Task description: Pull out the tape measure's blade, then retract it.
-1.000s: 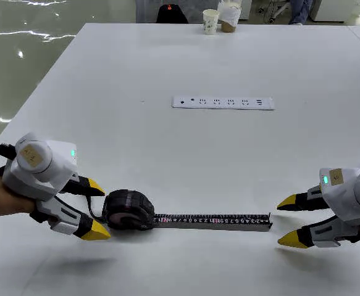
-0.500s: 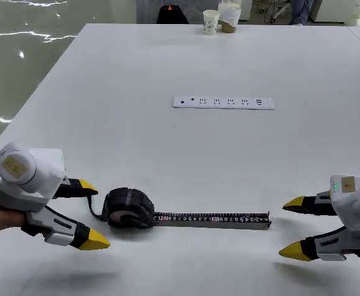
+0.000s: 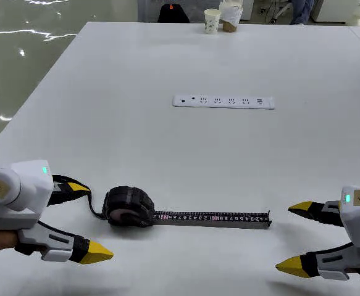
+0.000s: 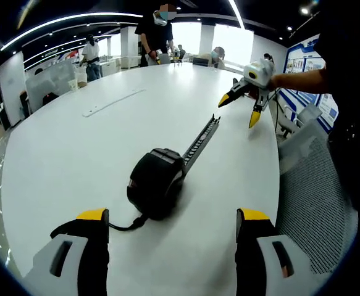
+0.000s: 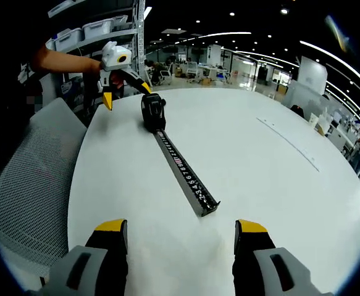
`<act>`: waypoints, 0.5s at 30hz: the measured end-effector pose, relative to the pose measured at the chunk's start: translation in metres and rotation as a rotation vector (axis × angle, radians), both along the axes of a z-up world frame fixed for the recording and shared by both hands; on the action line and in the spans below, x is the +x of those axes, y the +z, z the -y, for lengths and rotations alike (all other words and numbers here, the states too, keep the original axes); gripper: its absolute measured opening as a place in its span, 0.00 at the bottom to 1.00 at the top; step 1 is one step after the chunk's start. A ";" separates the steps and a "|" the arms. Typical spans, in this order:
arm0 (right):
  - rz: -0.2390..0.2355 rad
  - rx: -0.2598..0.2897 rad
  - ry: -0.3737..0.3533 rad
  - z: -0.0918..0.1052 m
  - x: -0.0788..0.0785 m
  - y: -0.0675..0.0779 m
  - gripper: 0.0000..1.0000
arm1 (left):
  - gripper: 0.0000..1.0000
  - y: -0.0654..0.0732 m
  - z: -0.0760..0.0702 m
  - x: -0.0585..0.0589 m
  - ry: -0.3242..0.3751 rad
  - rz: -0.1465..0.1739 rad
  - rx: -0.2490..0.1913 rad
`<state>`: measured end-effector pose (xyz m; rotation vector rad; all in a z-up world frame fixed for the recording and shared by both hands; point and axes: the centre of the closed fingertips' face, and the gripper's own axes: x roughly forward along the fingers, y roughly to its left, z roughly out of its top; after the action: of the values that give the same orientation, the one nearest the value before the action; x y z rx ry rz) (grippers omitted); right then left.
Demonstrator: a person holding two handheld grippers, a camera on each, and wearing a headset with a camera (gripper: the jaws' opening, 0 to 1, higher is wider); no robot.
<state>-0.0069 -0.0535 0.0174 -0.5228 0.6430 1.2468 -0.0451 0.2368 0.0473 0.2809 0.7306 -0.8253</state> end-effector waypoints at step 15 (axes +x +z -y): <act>0.005 0.049 -0.096 -0.003 -0.010 0.008 0.83 | 0.89 0.008 0.004 -0.015 0.118 0.056 -0.044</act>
<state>-0.0167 -0.0501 0.0250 -0.4496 0.6252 1.1679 -0.0597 0.2331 0.0548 0.2180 0.6695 -0.7178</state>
